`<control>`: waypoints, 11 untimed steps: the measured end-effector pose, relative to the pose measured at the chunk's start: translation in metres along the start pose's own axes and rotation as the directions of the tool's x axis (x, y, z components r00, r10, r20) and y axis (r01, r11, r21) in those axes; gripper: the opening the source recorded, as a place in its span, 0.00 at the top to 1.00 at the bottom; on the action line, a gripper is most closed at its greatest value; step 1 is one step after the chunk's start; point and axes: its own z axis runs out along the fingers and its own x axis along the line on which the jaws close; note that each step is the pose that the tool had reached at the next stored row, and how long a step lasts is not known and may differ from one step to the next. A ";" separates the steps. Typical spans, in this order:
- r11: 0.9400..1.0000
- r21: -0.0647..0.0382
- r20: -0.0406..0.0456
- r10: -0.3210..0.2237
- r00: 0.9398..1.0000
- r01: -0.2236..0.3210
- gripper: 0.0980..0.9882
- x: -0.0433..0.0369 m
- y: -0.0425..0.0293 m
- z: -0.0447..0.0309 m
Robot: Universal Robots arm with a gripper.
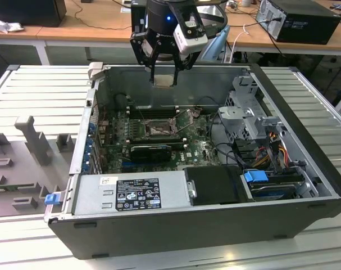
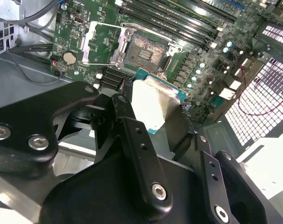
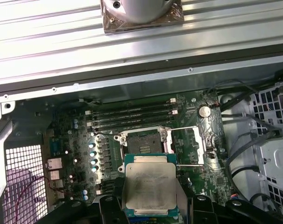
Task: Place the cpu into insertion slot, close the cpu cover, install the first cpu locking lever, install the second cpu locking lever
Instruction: 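Place the cpu into insertion slot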
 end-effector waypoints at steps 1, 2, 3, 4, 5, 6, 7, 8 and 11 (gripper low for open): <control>1.000 0.000 0.000 0.001 1.000 -0.001 0.52 0.0000 0.0000 0.0000; 1.000 0.000 0.000 0.002 1.000 -0.002 0.52 0.0000 0.0000 0.0000; 1.000 0.000 0.000 0.003 1.000 -0.003 0.52 0.0000 0.0000 0.0000; 1.000 0.000 0.000 0.004 1.000 -0.004 0.52 0.0000 0.0000 0.0000; 1.000 0.000 0.000 0.005 1.000 -0.005 0.52 0.0000 0.0000 0.0000; 1.000 0.000 0.001 0.006 1.000 -0.006 0.52 0.0000 0.0000 0.0000; 1.000 0.000 0.001 0.008 1.000 -0.008 0.52 0.0000 0.0000 0.0000; 1.000 0.000 0.001 0.010 1.000 -0.010 0.52 0.0000 0.0000 0.0000; 1.000 0.000 0.002 0.024 1.000 -0.024 0.52 0.0000 0.0000 0.0000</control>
